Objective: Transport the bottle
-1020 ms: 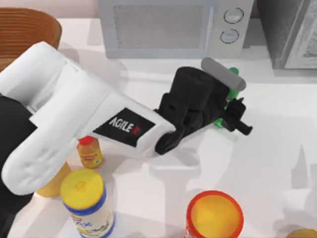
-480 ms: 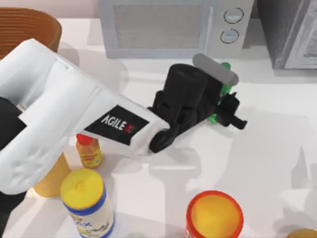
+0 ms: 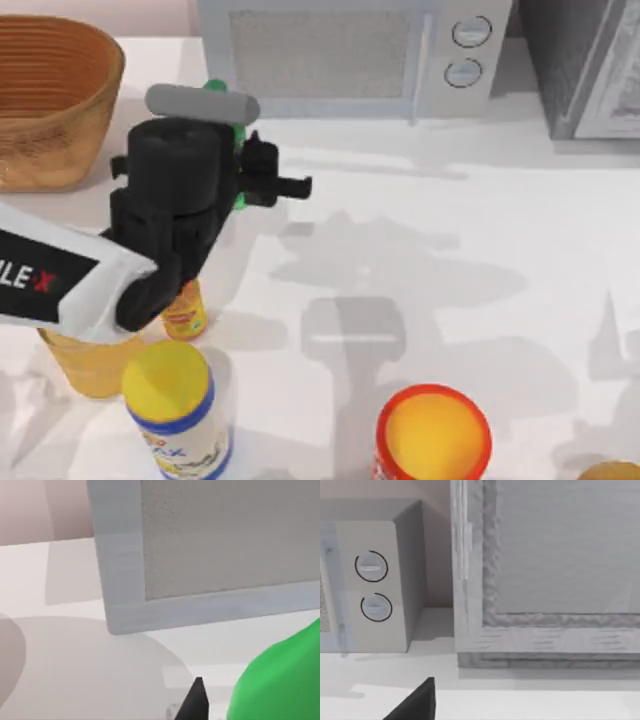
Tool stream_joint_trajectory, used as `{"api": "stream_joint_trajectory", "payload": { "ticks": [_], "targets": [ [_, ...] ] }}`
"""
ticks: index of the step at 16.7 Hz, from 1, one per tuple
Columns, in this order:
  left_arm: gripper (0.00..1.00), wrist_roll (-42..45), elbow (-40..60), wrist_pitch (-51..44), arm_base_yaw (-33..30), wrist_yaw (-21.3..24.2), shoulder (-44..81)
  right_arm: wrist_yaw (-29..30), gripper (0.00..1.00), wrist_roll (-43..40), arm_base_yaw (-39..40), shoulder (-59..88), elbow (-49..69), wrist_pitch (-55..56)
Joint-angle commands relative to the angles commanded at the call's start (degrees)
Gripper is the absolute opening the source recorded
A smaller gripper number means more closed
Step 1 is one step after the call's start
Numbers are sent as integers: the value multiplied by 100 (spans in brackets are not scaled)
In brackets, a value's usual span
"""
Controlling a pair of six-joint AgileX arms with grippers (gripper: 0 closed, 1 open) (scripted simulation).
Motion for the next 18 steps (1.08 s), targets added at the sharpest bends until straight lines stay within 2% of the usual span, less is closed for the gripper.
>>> {"api": "stream_joint_trajectory", "payload": {
  "ticks": [3, 6, 13, 18],
  "targets": [
    [0, -203, -1032, -18, 408, -309, -903, 0, 100, 0, 0, 0, 0, 0],
    [0, -304, -1578, -135, 550, -364, -1338, 0, 100, 0, 0, 0, 0, 0],
    [0, -277, -1606, -125, 558, -334, -1306, 0, 100, 0, 0, 0, 0, 0],
    [0, -111, -1230, 336, 767, -132, -647, 0, 100, 0, 0, 0, 0, 0]
  ]
}}
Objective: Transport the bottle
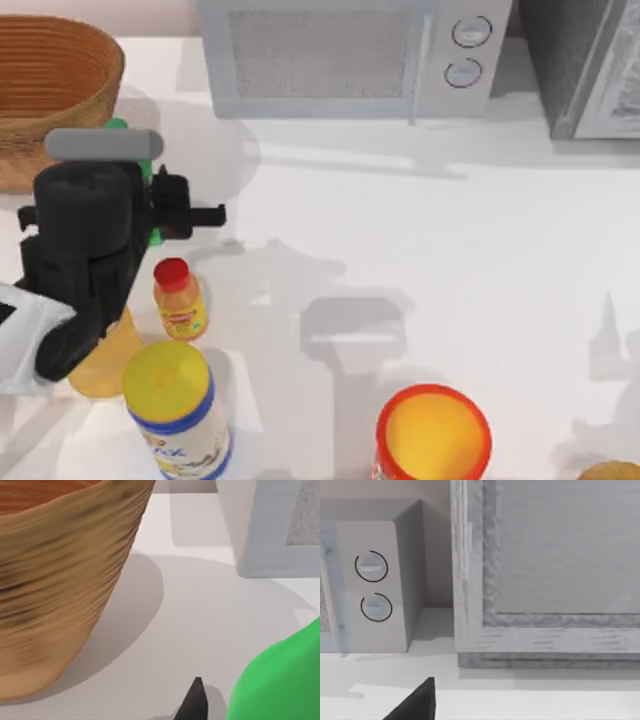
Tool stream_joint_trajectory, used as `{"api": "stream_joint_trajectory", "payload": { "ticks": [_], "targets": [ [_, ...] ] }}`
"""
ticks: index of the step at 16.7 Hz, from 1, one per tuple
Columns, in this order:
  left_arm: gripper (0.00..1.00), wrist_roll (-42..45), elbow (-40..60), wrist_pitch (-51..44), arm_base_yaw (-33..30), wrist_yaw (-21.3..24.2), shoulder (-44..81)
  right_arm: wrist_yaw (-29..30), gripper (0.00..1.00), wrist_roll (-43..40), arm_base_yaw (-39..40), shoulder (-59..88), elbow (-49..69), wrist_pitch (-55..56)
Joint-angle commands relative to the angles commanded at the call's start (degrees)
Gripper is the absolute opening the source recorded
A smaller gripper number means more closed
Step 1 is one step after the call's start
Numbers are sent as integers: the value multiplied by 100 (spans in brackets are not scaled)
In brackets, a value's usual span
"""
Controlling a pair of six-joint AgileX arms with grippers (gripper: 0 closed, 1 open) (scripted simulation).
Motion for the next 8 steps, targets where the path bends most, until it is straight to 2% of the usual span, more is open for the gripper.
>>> {"api": "stream_joint_trajectory", "payload": {
  "ticks": [8],
  "targets": [
    [0, -57, 262, 857, 134, 118, 1214, 0, 100, 0, 0, 0, 0, 0]
  ]
}}
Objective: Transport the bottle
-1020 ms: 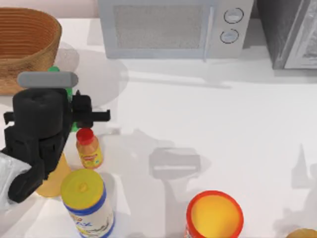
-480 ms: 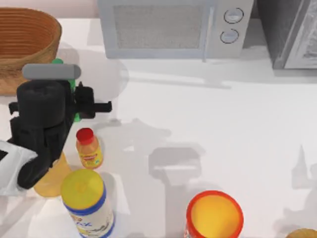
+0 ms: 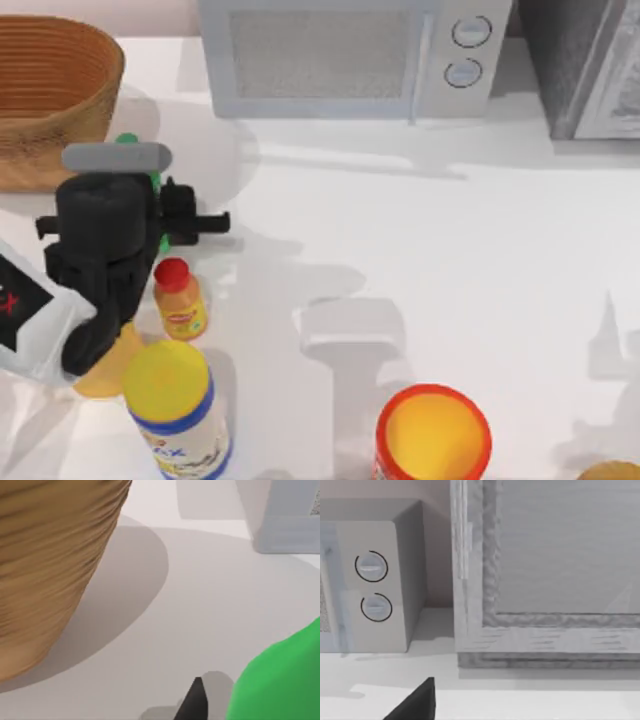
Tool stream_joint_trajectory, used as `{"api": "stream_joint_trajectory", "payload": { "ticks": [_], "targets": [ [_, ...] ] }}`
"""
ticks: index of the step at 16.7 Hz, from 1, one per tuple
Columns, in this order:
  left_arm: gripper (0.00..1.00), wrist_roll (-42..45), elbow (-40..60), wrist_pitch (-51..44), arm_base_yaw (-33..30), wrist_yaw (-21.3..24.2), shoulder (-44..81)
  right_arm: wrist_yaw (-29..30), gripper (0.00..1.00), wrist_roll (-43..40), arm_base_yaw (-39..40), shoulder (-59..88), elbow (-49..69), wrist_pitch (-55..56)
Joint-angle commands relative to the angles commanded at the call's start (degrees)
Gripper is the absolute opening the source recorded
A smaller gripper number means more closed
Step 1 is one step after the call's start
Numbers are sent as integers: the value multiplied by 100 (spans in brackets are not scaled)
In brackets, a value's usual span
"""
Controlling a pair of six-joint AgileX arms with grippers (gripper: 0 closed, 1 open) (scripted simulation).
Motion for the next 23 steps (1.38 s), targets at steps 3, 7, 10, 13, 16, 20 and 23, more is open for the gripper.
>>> {"api": "stream_joint_trajectory", "payload": {
  "ticks": [3, 7, 10, 13, 16, 20, 23],
  "targets": [
    [0, -2, -13, 13, -7, -2, 35, 0, 100, 0, 0, 0, 0, 0],
    [23, -2, -13, 13, -7, -2, 35, 0, 100, 0, 0, 0, 0, 0],
    [45, -2, -13, 13, -7, -2, 35, 0, 100, 0, 0, 0, 0, 0],
    [68, -2, -13, 13, -7, -2, 35, 0, 100, 0, 0, 0, 0, 0],
    [90, -2, -13, 13, -7, -2, 35, 0, 100, 0, 0, 0, 0, 0],
    [100, -2, -13, 13, -7, -2, 35, 0, 100, 0, 0, 0, 0, 0],
    [100, -2, -13, 13, -7, -2, 35, 0, 100, 0, 0, 0, 0, 0]
  ]
}}
